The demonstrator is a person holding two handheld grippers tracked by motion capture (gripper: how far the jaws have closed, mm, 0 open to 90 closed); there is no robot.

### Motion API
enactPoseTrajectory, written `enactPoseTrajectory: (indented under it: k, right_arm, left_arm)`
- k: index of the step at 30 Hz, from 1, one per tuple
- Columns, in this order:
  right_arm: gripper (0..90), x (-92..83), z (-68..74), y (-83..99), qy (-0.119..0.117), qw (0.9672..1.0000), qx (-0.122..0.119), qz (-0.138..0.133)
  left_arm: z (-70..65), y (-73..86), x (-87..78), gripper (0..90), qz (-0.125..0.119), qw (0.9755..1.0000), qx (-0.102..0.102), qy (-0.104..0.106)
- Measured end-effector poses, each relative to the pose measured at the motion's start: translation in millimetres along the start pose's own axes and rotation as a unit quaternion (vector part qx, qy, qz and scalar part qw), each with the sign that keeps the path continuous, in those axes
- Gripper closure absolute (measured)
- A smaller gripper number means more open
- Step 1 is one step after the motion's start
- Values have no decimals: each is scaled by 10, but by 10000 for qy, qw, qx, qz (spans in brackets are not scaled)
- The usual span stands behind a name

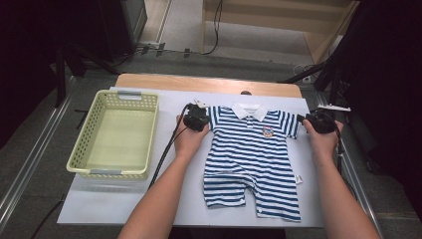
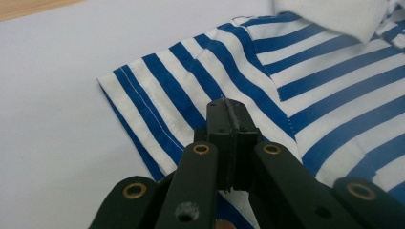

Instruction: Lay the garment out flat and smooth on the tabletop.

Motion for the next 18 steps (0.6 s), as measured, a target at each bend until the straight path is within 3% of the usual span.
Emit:
enactPoseTrajectory:
  k: [3,6,8,18]
  right_arm:
    - [395,-87,132,117,-125,9999,-75,-34]
    - [320,-176,248,222,-203,9996,-160,-73]
    - [278,-245,314,283,-312,9994,-48,-145]
    - [70,-517,722,600,-694,9970,-280,-208]
  left_arm:
    - [1,-9,-95,750,-201,9996,-174,136]
    - [-95,-20,-232,592,-306,9991,-69,280]
    - [-183,8,-338,499,-403,9984,52,400]
    - [-425,326,-752,235,-601,9927,83,1040]
Point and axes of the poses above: each handheld gripper's, and its own axes: x roughly forward along the jaws, y roughly out of its underside, z roughly to its left, the point moved 2 cm from there along x, roughly forward along the jaws, and after that the axes turned 11 degrees about -y, right-handed, at the moved point
